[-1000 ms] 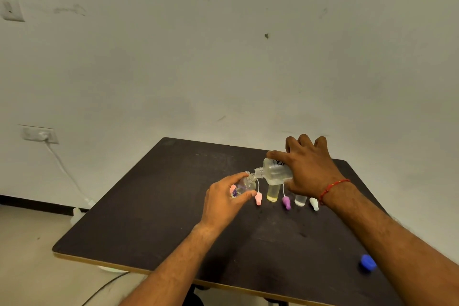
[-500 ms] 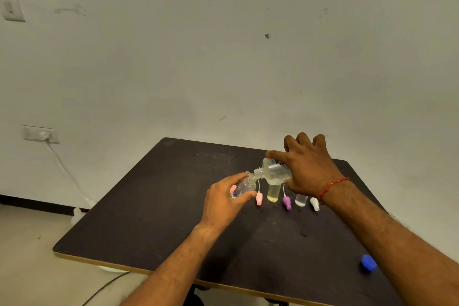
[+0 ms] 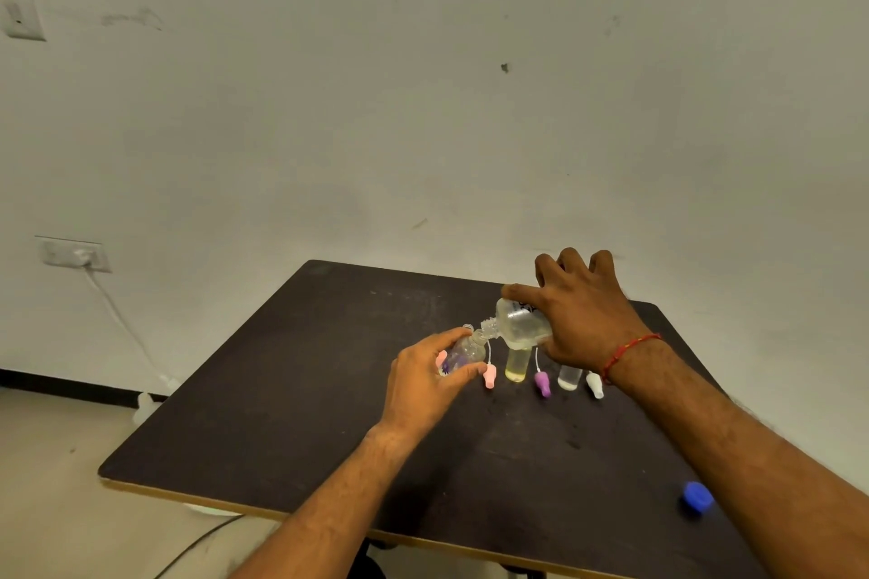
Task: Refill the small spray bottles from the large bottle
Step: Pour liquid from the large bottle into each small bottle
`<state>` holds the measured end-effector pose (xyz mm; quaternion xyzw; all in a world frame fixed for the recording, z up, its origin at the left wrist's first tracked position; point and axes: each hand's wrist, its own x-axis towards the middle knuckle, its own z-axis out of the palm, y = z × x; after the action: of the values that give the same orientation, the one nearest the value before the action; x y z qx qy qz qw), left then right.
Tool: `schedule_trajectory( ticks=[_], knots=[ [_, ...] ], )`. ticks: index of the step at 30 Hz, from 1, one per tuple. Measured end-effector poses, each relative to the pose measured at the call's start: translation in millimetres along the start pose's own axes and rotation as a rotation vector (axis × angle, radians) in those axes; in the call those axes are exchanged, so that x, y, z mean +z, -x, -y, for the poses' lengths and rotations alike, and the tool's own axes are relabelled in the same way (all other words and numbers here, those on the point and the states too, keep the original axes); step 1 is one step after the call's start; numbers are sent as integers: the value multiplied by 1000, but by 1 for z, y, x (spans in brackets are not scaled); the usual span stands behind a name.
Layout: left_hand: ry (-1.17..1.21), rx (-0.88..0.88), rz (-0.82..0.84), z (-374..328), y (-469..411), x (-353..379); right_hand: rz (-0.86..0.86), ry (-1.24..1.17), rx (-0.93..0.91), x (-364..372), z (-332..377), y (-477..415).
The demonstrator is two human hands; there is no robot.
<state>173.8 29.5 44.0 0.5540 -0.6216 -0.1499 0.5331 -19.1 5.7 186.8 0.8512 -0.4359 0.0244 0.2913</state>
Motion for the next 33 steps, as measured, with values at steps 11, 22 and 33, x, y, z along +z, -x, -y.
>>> schedule_trajectory(
  ticks=[11, 22, 33],
  knots=[
    [10, 1, 13, 0, 0, 0, 12, 18, -1, 2, -1, -1],
    [75, -19, 22, 5, -1, 5, 23, -177, 153, 31, 0, 13],
    [88, -84, 30, 38, -15, -2, -6, -758, 482, 73, 12, 43]
  ],
)
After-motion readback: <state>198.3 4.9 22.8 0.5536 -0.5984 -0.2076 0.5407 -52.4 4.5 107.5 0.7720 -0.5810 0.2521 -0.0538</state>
